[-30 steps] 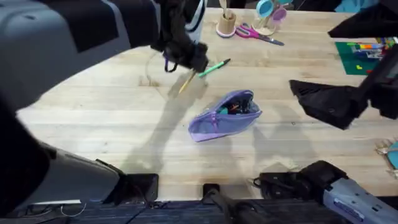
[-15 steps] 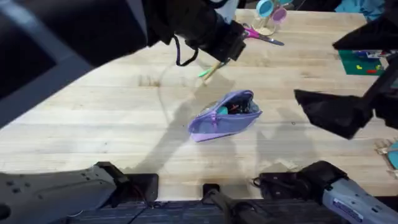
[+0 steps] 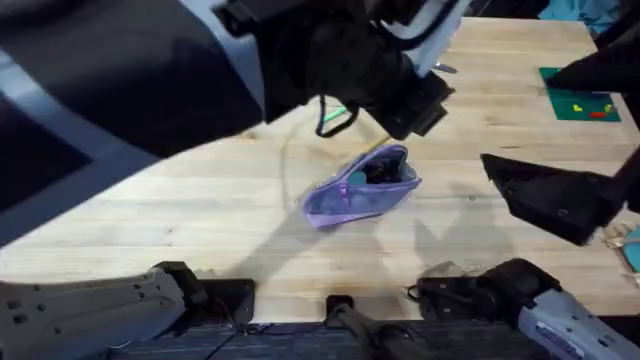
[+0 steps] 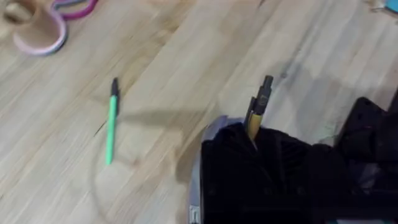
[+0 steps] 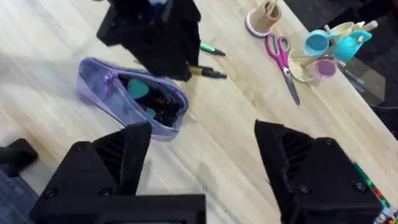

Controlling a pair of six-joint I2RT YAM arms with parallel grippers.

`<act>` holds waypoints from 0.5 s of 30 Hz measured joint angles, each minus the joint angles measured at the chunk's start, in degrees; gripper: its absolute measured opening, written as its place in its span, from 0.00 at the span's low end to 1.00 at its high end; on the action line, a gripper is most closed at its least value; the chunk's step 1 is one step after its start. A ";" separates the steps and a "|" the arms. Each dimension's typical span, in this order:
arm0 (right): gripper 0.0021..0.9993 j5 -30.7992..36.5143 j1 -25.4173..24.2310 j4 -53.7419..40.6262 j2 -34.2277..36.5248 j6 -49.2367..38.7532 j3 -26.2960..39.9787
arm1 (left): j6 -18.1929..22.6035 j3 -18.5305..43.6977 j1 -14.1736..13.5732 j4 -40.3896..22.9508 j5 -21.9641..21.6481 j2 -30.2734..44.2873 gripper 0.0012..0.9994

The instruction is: Unzip the bag, pick up the pens from the table one at a time and place them inside, then zip the bag closed.

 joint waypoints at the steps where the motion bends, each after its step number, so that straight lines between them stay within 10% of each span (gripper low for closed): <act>1: 1.00 0.00 0.00 -0.02 -0.21 0.02 0.00 | 0.24 0.00 -0.45 0.62 0.23 0.23 0.04; 15: 1.00 -0.02 0.00 -0.13 -0.33 -0.29 0.00 | 2.69 0.00 -1.06 2.60 2.71 10.23 0.04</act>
